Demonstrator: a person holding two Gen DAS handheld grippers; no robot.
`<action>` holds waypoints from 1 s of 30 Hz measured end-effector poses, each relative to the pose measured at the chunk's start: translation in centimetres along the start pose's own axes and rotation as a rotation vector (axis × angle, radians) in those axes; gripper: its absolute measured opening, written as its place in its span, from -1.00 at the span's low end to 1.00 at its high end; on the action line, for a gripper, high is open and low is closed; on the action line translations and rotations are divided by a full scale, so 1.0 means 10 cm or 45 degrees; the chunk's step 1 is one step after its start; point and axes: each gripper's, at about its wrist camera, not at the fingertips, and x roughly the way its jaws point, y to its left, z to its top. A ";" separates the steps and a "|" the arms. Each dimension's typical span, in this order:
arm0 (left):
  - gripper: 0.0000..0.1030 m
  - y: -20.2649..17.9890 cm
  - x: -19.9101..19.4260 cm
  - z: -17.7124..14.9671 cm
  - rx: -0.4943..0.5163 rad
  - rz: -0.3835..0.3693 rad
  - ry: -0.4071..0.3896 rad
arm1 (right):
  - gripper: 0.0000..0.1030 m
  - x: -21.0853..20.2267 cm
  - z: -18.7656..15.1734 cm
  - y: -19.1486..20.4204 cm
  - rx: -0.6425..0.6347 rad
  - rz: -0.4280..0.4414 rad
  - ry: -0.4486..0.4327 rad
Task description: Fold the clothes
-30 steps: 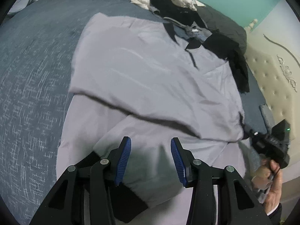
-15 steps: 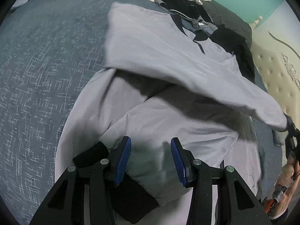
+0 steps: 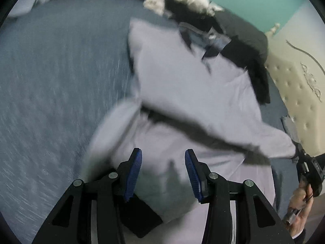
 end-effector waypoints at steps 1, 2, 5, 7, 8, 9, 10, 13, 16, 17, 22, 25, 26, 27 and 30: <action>-0.07 0.00 -0.03 0.06 0.032 0.039 -0.007 | -0.95 0.00 0.01 0.00 -0.001 0.002 -0.002; -0.07 0.02 -0.01 0.11 0.056 0.078 0.003 | -0.95 -0.01 0.00 -0.01 0.000 0.004 -0.005; -0.08 0.05 0.10 0.19 0.085 0.118 0.033 | -0.95 0.02 0.00 -0.04 0.022 0.011 -0.003; -0.08 0.06 0.18 0.22 0.111 0.142 0.043 | -0.95 0.03 0.00 -0.06 0.030 0.013 0.000; -0.08 0.06 0.23 0.23 0.126 0.156 0.046 | -0.95 0.03 0.00 -0.06 0.032 0.013 0.001; -0.08 0.07 0.27 0.23 0.136 0.167 0.048 | -0.95 0.04 0.01 -0.07 0.034 0.012 0.002; -0.08 0.07 0.31 0.25 0.140 0.180 0.049 | -0.95 0.04 0.01 -0.08 0.036 0.011 0.003; -0.08 0.11 0.38 0.33 0.133 0.208 0.025 | -0.95 0.05 0.01 -0.09 0.041 0.009 0.007; -0.08 0.11 0.43 0.40 0.157 0.216 0.000 | -0.95 0.06 0.01 -0.09 0.035 0.007 0.014; -0.08 0.11 0.46 0.42 0.166 0.215 0.004 | -0.95 0.07 0.01 -0.09 0.032 0.006 0.018; -0.07 0.17 0.53 0.57 0.162 0.222 -0.030 | -0.95 0.11 -0.02 -0.07 0.022 0.008 0.040; -0.12 0.21 0.47 0.65 0.177 0.236 -0.064 | -0.95 0.13 -0.03 -0.03 0.008 0.018 0.051; -0.16 0.22 0.44 0.69 0.187 0.242 -0.076 | -0.95 0.14 -0.04 -0.01 0.004 0.032 0.057; -0.24 0.24 0.41 0.72 0.196 0.253 -0.087 | -0.95 0.16 -0.04 0.02 -0.010 0.040 0.064; -0.38 0.32 0.32 0.81 0.201 0.282 -0.110 | -0.95 0.20 -0.07 0.12 -0.058 0.068 0.088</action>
